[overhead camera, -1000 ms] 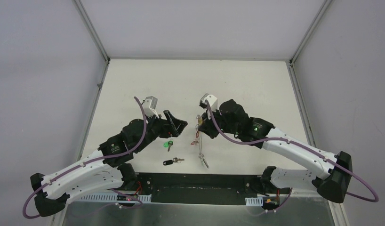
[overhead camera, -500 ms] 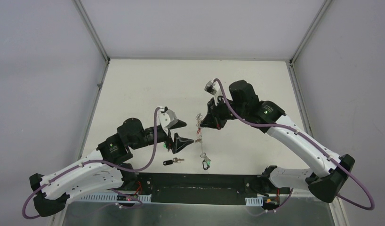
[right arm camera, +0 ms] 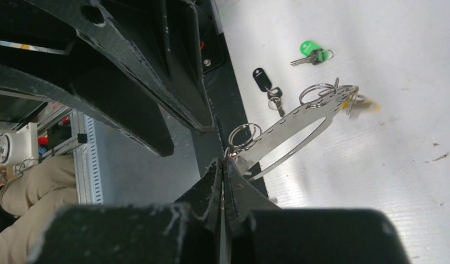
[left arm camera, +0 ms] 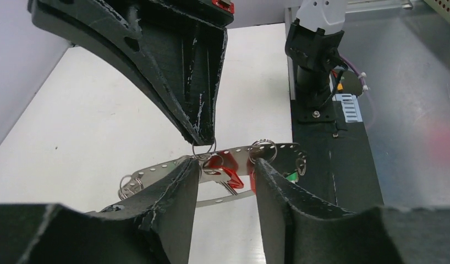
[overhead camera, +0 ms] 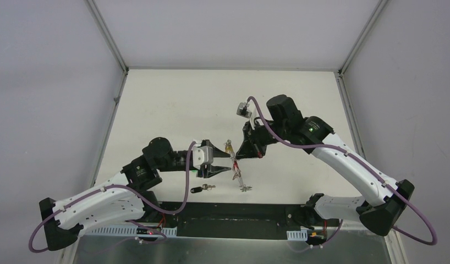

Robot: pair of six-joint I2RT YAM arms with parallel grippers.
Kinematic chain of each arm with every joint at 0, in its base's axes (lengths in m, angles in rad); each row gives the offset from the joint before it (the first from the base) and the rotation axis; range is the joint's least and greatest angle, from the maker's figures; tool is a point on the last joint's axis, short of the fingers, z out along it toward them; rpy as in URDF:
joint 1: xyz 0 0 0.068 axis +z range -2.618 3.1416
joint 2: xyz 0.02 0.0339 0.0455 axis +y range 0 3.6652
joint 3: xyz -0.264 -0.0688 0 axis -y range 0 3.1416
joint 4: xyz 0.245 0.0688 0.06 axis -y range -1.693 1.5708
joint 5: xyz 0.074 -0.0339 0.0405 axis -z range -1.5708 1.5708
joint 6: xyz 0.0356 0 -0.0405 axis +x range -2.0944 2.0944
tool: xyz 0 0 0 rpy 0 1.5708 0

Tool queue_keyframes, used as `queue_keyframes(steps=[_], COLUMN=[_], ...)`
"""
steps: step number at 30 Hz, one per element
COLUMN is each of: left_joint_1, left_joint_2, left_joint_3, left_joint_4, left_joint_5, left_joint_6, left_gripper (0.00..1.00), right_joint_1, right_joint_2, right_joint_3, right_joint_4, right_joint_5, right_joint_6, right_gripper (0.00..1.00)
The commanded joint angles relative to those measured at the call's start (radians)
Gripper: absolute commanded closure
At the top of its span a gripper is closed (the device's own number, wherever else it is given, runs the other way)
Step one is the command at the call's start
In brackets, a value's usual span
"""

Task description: Put the keys on the keyring

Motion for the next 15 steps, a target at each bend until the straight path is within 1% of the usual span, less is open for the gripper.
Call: queue_keyframes(steps=[1,4,10,15], left_joint_1=[-0.009,-0.008,-0.009,-0.009], left_joint_2=[0.020,0.044,0.082,0.081], left_joint_3=[0.006,0.018,0.029,0.027], left_joint_4=[0.086,0.088,0.085,0.070], left_joint_5=[0.068,0.070,0.047,-0.006], left_joint_6=[0.005,-0.014,-0.035,-0.046], left_gripper=[0.61,0.66,0.66,0.70], right_joint_1=[-0.005,-0.004,-0.005,-0.004], right_joint_2=[-0.023,-0.024,-0.023,-0.026], right_joint_3=[0.028,0.022,0.017,0.011], right_joint_4=[0.036,0.050,0.063,0.070], right_joint_5=[-0.129,-0.156,-0.207,-0.233], right_joint_6=[-0.049,-0.052,-0.063,-0.070], right_gripper=[1.00,1.00,1.00,1.00])
